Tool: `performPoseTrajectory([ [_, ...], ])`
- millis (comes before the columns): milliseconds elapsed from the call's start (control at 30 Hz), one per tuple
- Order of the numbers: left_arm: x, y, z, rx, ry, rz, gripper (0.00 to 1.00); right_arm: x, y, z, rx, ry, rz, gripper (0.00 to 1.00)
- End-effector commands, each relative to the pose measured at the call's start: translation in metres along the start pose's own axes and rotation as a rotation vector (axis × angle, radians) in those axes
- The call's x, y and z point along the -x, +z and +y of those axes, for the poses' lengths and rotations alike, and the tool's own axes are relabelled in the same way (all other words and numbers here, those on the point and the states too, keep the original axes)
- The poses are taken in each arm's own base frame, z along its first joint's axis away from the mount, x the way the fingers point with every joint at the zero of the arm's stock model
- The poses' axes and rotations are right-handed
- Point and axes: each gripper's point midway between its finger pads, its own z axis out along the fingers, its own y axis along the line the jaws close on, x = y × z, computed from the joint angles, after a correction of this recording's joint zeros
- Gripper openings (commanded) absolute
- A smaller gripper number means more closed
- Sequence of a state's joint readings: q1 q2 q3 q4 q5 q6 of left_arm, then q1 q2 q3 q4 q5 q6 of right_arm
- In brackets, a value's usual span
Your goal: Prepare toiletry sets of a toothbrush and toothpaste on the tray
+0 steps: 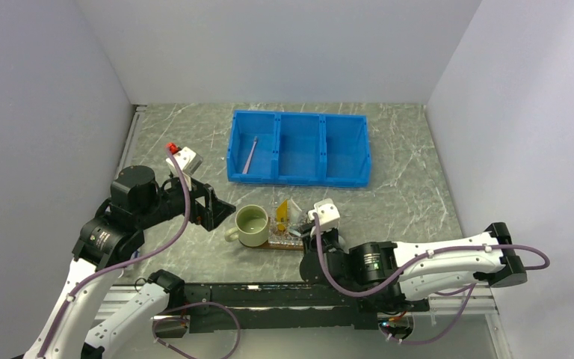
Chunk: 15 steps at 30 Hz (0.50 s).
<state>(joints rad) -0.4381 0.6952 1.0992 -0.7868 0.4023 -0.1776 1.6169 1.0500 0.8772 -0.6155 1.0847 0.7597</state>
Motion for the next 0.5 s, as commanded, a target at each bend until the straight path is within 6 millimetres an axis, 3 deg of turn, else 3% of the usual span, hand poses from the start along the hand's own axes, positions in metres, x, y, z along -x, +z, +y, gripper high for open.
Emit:
performPoseTrajectory([
  [0, 0.014, 0.0, -0.003, -0.005, -0.006, -0.043, 0.99, 0.038, -0.011, -0.006, -0.025, 0.029, -0.063, 0.32],
  [467, 0.014, 0.047, 0.025, 0.058, -0.065, 0.054, 1.0, 0.1, -0.036, -0.016, 0.059, 0.068, -0.131, 0.41],
])
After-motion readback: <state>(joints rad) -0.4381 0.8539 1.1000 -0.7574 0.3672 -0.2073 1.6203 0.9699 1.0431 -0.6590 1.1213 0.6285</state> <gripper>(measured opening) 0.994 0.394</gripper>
